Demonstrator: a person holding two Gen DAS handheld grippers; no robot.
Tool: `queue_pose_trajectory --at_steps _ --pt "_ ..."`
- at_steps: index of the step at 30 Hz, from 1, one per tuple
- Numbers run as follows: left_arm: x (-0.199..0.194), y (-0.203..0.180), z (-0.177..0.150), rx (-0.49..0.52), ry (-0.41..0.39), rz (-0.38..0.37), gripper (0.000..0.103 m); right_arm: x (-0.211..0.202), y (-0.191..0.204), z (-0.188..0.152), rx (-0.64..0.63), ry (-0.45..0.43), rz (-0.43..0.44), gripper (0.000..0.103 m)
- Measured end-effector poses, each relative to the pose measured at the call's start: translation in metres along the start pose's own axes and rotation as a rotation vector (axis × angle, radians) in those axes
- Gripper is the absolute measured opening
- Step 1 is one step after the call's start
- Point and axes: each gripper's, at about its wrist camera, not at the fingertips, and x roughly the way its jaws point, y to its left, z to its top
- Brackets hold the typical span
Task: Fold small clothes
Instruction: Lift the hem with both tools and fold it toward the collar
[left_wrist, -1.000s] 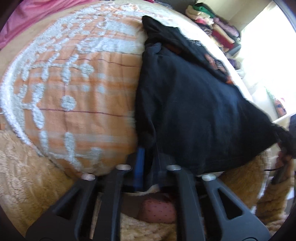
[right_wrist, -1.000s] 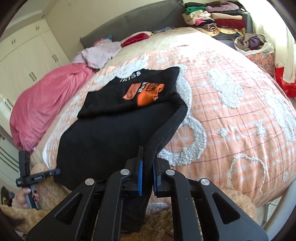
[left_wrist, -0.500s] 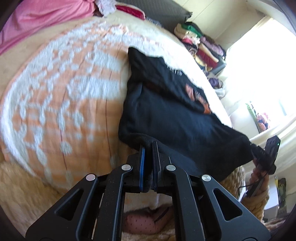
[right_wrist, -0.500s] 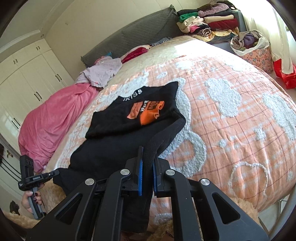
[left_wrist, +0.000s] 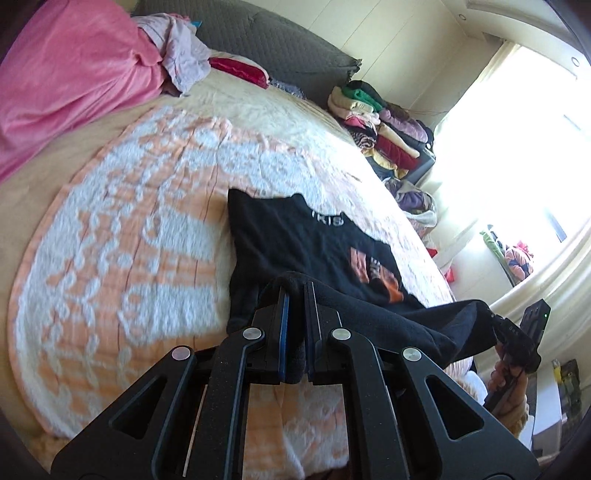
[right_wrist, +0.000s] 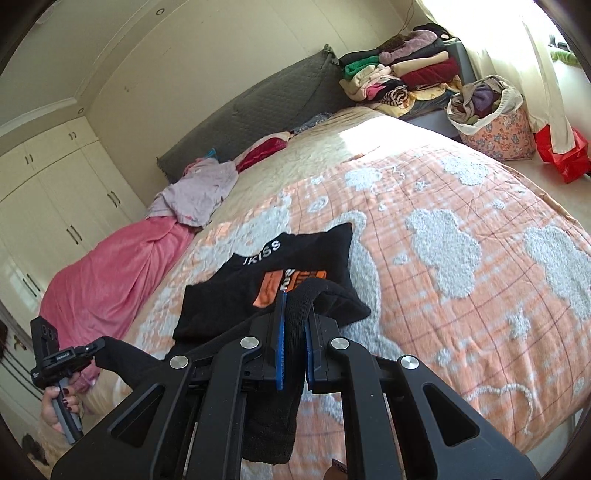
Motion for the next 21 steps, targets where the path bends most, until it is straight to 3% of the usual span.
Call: queue_pose_trajectory --at_steps 8,21 --pt "0.023 0.004 0.036 -0.018 -0.03 0.029 0.002 0.035 0.001 0.036 0.026 -0.007 -0.005 0.007" --pt "0.062 0.014 0.067 -0.04 -0.052 0.094 0.002 0.1 -0.004 0.07 0.044 0.023 -0.084 0.007"
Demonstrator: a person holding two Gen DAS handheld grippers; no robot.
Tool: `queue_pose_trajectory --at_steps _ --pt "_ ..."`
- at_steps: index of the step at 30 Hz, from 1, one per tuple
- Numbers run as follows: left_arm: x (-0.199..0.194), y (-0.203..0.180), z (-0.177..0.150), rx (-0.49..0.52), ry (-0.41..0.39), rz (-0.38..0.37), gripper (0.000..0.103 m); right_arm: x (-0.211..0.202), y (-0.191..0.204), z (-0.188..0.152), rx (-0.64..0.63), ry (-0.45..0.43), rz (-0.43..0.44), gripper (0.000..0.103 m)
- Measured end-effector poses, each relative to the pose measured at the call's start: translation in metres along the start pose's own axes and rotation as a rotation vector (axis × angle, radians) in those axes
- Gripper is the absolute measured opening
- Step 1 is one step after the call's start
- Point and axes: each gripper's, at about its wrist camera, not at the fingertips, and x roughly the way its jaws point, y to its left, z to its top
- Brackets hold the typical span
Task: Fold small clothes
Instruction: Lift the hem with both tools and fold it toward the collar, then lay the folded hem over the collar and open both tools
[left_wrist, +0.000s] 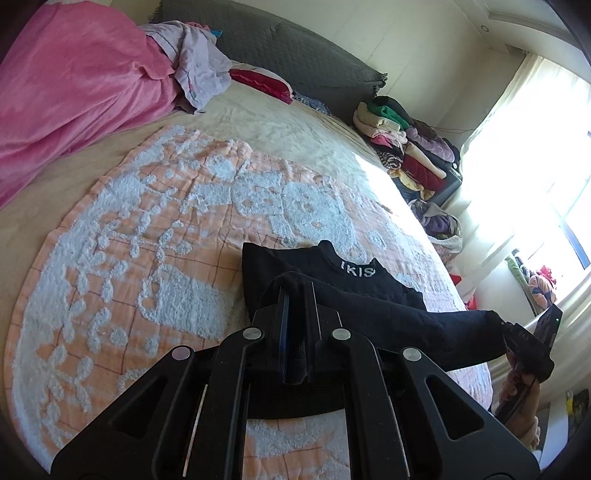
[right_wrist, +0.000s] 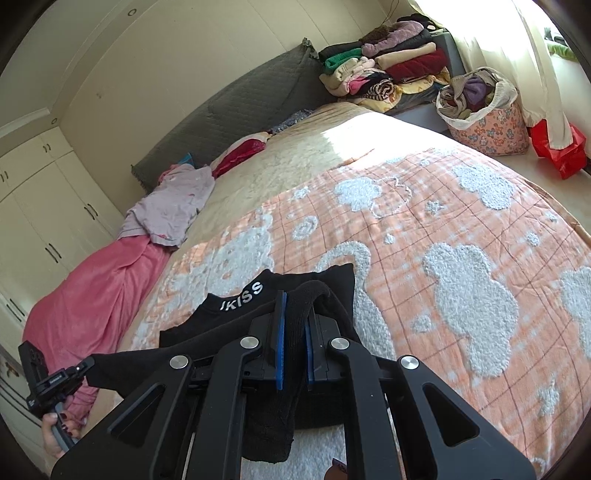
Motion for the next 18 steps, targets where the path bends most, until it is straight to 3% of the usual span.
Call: queue_pose_trajectory --at_steps 12,15,16,17,18 --pt "0.047 0.01 0.008 0.002 0.043 0.065 0.003 0.045 -0.01 -0.002 -0.009 0.083 -0.081 0.011" --pt "0.049 0.01 0.005 0.017 0.039 0.087 0.01 0.047 -0.012 -0.006 -0.003 0.091 -0.077 0.029" --pt "0.049 0.01 0.005 0.019 0.04 0.088 0.015 0.046 -0.013 -0.007 -0.004 0.08 -0.084 0.05" --pt "0.048 0.009 0.003 0.023 0.04 0.091 0.016 0.043 -0.012 -0.007 -0.01 0.064 -0.103 0.062" --pt "0.047 0.008 0.002 0.03 0.04 0.095 0.018 0.04 -0.012 -0.007 -0.015 0.054 -0.113 0.062"
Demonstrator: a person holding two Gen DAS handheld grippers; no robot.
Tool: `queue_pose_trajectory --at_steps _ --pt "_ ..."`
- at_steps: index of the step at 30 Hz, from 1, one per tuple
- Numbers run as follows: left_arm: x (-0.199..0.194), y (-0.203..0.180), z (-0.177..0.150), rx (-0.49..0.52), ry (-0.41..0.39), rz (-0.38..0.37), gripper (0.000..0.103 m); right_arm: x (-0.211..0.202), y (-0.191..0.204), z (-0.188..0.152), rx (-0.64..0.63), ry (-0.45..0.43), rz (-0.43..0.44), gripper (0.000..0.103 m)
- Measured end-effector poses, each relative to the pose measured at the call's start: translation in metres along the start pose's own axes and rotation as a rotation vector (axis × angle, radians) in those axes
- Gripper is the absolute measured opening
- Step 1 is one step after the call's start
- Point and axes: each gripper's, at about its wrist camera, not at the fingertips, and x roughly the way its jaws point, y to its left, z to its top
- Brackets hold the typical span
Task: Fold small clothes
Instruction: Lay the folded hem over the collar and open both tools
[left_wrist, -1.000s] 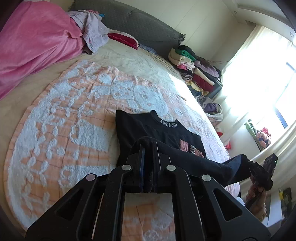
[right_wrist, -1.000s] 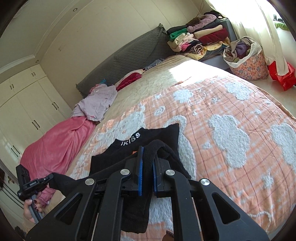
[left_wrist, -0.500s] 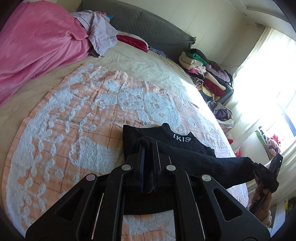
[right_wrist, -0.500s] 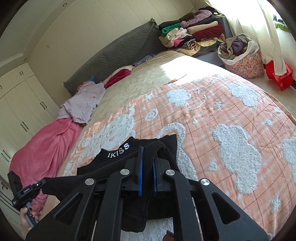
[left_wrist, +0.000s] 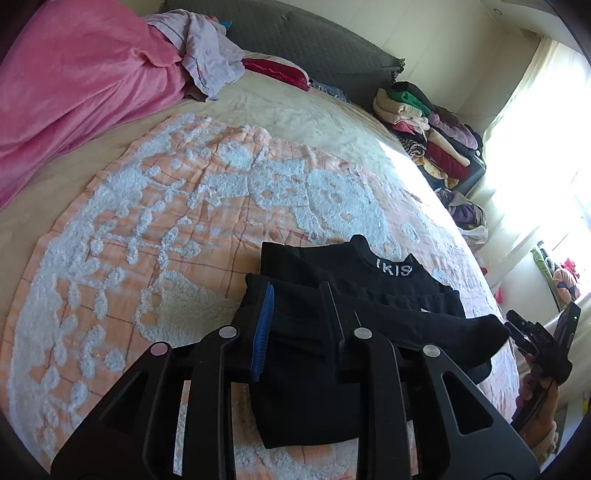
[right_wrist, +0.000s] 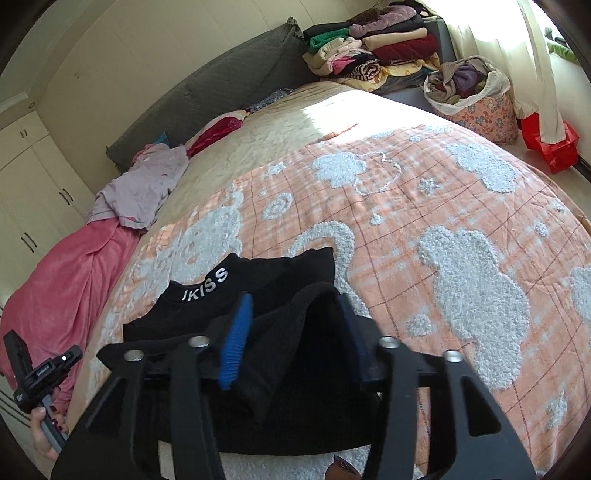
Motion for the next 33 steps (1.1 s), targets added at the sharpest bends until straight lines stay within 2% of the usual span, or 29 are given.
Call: queue_pose_trajectory --at_steps 4,7,9,11,12,17,19,21,26,33 --pt "-0.007 -0.007 -0.005 0.031 -0.009 0.006 0.027 -0.021 0.003 -0.003 -0.024 -0.049 -0.005 0.062" --pt "-0.01 -0.018 -0.014 0.085 0.0 0.006 0.028 -0.038 0.012 -0.012 -0.093 -0.074 -0.007 0.062" --pt "-0.008 -0.027 -0.023 0.132 0.019 0.008 0.028 -0.046 0.019 -0.02 -0.15 -0.071 -0.015 0.058" --pt "-0.004 -0.035 -0.034 0.169 0.039 0.01 0.028 -0.048 0.023 -0.028 -0.194 -0.045 -0.025 0.041" --pt "-0.001 -0.041 -0.041 0.201 0.052 0.014 0.028 -0.046 0.026 -0.033 -0.22 -0.023 -0.04 0.039" --pt "0.022 -0.056 -0.068 0.314 0.112 0.068 0.024 -0.021 0.032 -0.06 -0.33 0.106 -0.129 0.033" --pt "0.028 -0.059 -0.074 0.357 0.101 0.122 0.024 -0.003 0.031 -0.07 -0.343 0.159 -0.163 0.031" --pt "0.036 -0.062 -0.078 0.385 0.108 0.146 0.024 0.012 0.032 -0.079 -0.368 0.199 -0.174 0.029" --pt "0.048 -0.065 -0.077 0.41 0.104 0.175 0.024 0.033 0.04 -0.082 -0.41 0.211 -0.19 0.025" --pt "0.072 -0.069 -0.063 0.427 0.119 0.196 0.024 0.056 0.046 -0.059 -0.403 0.228 -0.169 0.025"
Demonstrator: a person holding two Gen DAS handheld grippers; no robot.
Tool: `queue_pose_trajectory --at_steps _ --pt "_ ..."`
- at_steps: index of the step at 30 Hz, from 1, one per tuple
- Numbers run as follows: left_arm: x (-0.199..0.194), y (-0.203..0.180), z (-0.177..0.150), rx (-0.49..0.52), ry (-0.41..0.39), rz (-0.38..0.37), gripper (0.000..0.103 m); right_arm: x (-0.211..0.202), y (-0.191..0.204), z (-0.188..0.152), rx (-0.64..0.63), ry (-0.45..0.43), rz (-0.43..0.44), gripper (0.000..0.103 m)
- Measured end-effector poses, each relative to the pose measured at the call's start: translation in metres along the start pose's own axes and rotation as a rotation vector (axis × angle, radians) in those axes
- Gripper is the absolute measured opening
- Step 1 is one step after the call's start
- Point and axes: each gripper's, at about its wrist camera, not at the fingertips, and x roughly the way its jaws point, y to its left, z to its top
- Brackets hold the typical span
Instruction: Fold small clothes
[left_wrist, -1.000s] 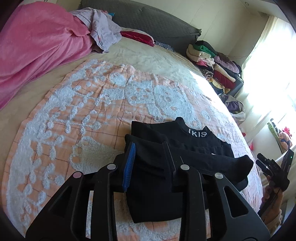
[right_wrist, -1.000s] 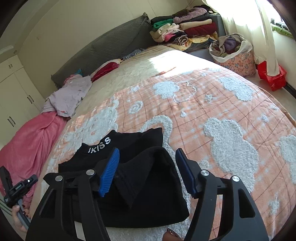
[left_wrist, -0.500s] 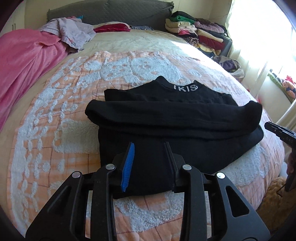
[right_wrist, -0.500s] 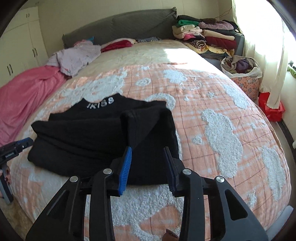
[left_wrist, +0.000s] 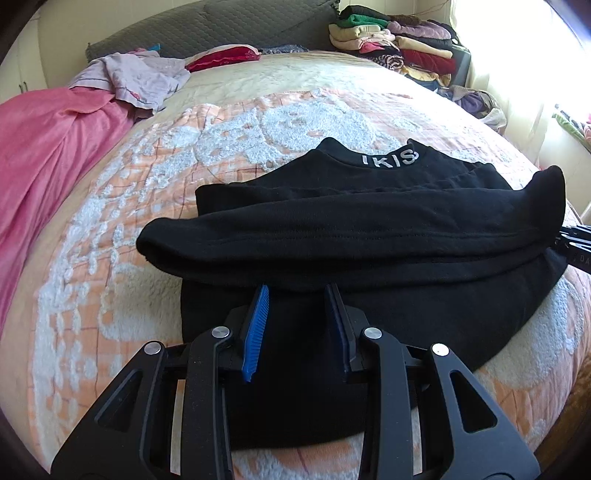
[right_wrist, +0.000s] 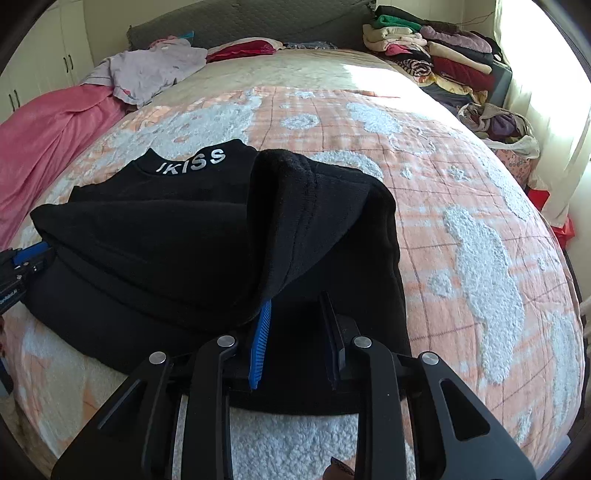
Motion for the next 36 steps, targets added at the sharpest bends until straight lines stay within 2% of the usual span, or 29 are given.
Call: queue_pose_trajectory --at_steps 11,16,22,27,32,36 --pt "0.018 0.016 0.033 -0.01 0.005 -0.002 0.024 0.015 -0.009 0.043 0.086 -0.014 0.067 0.025" --pt "0.015 0.039 0.048 -0.086 -0.021 -0.015 0.029 0.019 -0.018 0.063 0.136 -0.037 0.055 0.025" --pt "-0.003 0.07 0.05 -0.194 -0.09 -0.032 0.031 0.019 -0.036 0.073 0.18 -0.082 0.01 0.025" --pt "-0.005 0.089 0.048 -0.251 -0.086 -0.058 0.037 0.019 -0.057 0.071 0.217 -0.101 -0.024 0.025" --pt "0.015 0.104 0.038 -0.331 -0.033 -0.11 0.04 0.028 -0.08 0.066 0.278 -0.085 0.007 0.04" --pt "0.03 0.104 0.032 -0.361 -0.004 -0.162 0.04 0.038 -0.081 0.066 0.269 -0.069 0.036 0.044"
